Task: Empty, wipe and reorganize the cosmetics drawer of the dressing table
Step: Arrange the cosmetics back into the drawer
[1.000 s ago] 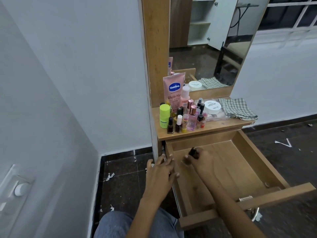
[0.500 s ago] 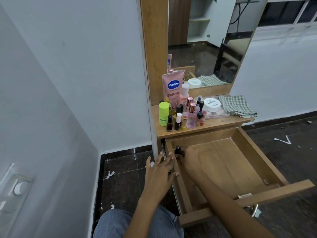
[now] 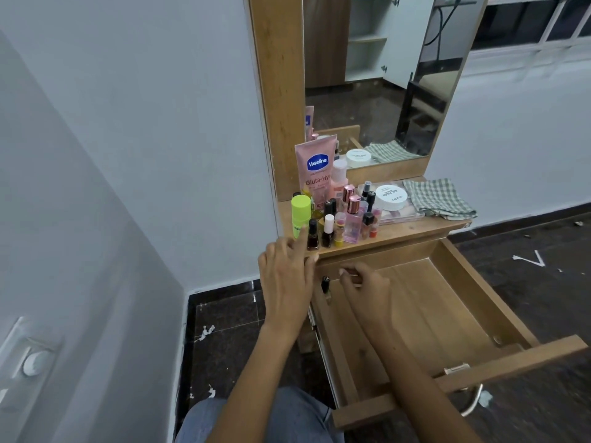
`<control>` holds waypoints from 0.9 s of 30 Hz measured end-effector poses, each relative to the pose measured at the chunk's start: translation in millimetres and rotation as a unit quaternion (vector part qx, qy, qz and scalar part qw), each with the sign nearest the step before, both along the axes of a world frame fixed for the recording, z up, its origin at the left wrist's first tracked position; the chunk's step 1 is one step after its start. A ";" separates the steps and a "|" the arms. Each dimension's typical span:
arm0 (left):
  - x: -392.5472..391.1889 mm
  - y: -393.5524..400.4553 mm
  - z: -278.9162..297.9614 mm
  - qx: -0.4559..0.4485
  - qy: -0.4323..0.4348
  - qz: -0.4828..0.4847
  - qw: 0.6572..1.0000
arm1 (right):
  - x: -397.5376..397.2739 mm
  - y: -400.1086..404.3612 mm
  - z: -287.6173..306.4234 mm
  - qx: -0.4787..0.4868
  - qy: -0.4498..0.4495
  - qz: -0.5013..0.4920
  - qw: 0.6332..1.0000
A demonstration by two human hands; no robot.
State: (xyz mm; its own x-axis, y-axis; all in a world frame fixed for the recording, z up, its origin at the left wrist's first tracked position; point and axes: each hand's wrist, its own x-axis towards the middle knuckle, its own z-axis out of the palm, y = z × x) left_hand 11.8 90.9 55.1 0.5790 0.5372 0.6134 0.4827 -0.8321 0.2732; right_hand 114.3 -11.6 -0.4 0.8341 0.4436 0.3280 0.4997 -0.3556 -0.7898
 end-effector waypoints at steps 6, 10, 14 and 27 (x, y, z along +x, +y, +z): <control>28.2 17.4 16.2 0.039 0.034 0.014 0.999 | -0.7 0.5 6.2 0.087 -0.052 0.000 0.995; 28.0 19.1 16.0 0.030 -0.017 -0.011 0.999 | -1.8 1.1 10.3 0.143 -0.078 0.029 0.986; 15.1 5.8 14.1 0.041 -0.051 -0.063 0.996 | -3.2 5.5 10.2 0.133 -0.109 0.083 0.982; -13.9 -22.7 -6.1 -0.045 -0.032 -0.048 0.997 | 12.4 -12.3 0.0 -0.046 0.054 -0.072 0.995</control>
State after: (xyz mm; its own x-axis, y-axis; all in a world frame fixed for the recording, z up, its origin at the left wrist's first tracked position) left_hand -2.0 68.2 49.0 0.5920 0.5351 0.6027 0.3807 -0.8448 0.3760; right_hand 126.7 -23.8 -0.4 0.9196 0.3403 0.1963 0.3518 -0.4908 -0.7971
